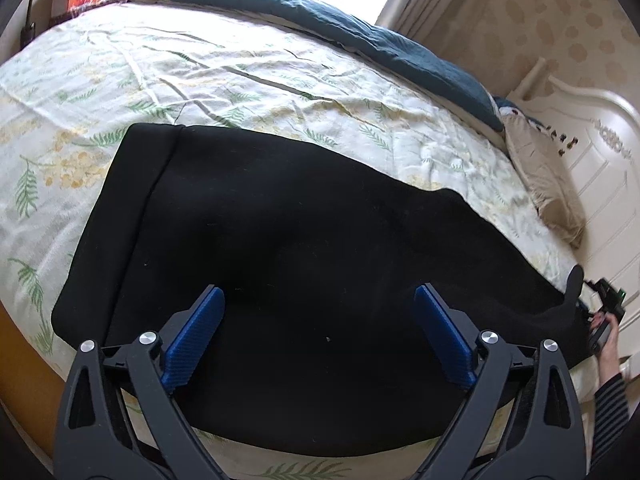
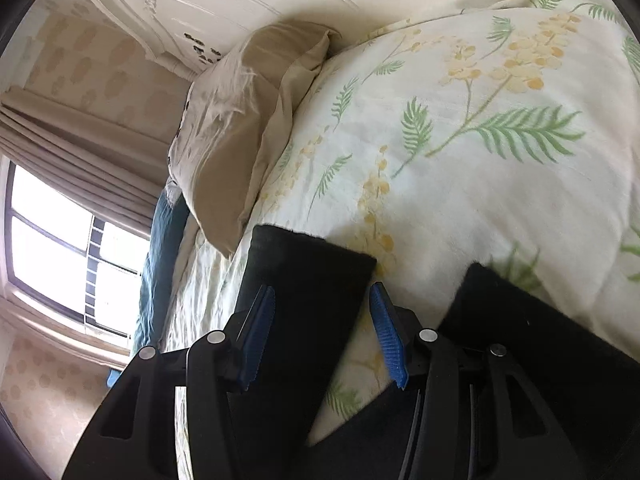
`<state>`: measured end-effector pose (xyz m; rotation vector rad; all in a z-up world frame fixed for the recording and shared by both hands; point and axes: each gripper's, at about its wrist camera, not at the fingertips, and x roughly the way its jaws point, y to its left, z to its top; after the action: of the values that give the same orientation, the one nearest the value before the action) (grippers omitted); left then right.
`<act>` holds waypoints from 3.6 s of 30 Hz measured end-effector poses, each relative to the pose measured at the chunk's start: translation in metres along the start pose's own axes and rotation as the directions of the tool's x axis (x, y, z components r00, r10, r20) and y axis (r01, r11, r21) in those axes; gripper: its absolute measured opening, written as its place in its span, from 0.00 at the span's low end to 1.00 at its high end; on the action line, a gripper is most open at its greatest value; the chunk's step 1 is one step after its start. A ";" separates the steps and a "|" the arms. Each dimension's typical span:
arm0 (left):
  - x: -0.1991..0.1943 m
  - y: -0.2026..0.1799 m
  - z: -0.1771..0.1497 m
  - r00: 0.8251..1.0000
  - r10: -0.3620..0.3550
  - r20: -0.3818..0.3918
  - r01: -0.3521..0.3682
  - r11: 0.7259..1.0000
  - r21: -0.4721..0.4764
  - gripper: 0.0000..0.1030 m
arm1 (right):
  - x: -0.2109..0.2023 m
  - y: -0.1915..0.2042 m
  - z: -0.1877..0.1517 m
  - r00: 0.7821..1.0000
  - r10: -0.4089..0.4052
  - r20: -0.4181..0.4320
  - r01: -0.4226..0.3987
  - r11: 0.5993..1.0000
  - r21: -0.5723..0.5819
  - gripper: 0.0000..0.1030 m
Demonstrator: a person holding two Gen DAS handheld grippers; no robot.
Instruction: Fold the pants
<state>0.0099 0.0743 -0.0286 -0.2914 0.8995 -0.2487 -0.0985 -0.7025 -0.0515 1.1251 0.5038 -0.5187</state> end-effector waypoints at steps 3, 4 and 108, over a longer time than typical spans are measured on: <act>0.000 0.001 0.000 1.000 -0.001 0.002 0.001 1.000 -0.002 0.93 | 0.003 0.004 0.000 1.000 -0.025 -0.008 0.024 0.999 -0.027 0.43; 0.000 0.001 0.000 1.000 -0.004 0.002 0.004 1.000 -0.007 0.93 | 0.004 0.006 0.000 0.999 -0.036 -0.014 0.035 0.999 -0.041 0.32; -0.001 0.016 0.000 0.993 -0.119 0.007 0.120 0.989 -0.085 0.97 | -0.072 0.017 -0.338 0.788 0.407 -0.463 -0.314 0.911 0.266 0.40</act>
<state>0.0107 0.0896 -0.0333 -0.4252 0.8934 -0.3212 -0.1827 -0.3722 -0.1129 1.5012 0.6874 0.0920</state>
